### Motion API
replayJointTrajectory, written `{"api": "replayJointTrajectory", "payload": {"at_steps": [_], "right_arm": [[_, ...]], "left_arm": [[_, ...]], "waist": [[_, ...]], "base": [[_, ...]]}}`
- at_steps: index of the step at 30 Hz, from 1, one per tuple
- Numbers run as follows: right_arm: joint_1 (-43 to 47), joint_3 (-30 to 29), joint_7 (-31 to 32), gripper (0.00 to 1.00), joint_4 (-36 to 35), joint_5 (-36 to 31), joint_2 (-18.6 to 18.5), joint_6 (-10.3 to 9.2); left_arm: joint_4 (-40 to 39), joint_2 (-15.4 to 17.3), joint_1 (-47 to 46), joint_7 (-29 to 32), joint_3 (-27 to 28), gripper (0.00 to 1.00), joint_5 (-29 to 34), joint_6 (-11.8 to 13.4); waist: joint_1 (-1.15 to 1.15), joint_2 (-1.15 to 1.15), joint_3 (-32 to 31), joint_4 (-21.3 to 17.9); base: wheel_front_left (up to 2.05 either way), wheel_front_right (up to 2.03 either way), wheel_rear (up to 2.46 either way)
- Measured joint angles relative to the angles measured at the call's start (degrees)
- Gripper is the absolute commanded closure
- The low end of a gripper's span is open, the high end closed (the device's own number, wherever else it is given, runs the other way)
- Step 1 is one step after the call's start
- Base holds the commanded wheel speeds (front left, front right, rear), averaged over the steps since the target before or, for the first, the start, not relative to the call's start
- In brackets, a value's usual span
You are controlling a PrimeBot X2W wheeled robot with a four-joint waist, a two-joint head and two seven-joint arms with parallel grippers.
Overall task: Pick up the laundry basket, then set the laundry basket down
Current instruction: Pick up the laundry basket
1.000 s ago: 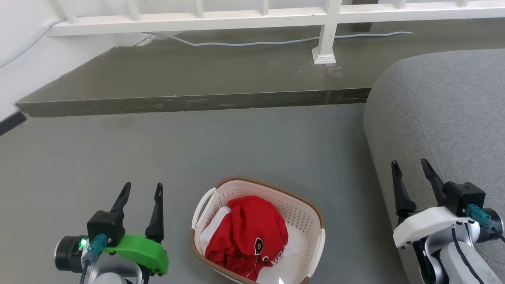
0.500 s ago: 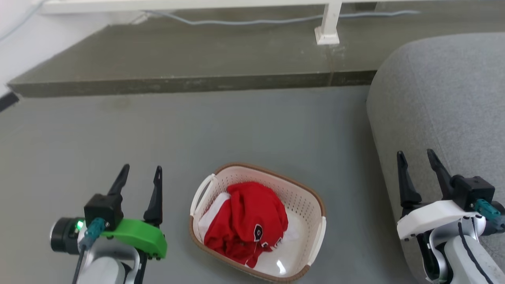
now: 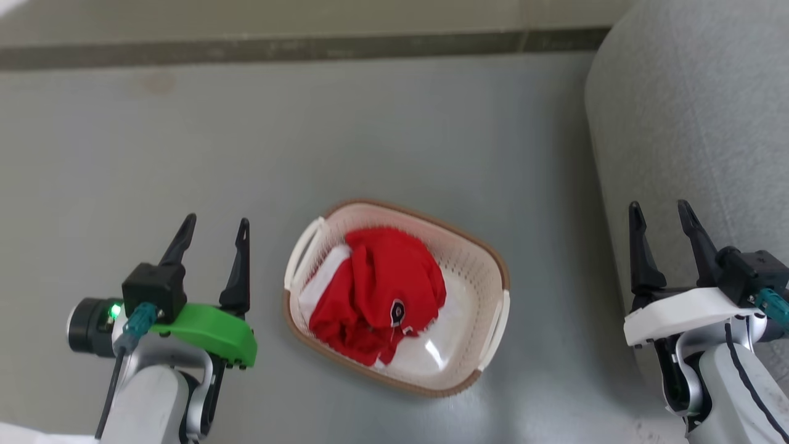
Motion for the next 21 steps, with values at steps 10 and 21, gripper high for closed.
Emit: {"api": "replayJointTrajectory", "payload": {"at_steps": [10,21], "right_arm": [[-3.0,1.07,0.0,0.0,-1.33,-0.14,0.85,0.03],[-7.05,2.32,-0.01,0.0,-2.26,-0.19,3.82,0.2]], "left_arm": [[1.69,0.63,-4.86,3.48,-2.07,0.0,0.27,-2.61],[5.57,2.15,-13.44,9.46,-4.78,0.0,0.23,-8.48]], "waist": [[0.0,0.0,8.04,-0.75],[0.0,0.0,16.94,-2.82]], "base": [[0.0,0.0,0.0],[0.0,0.0,0.0]]}}
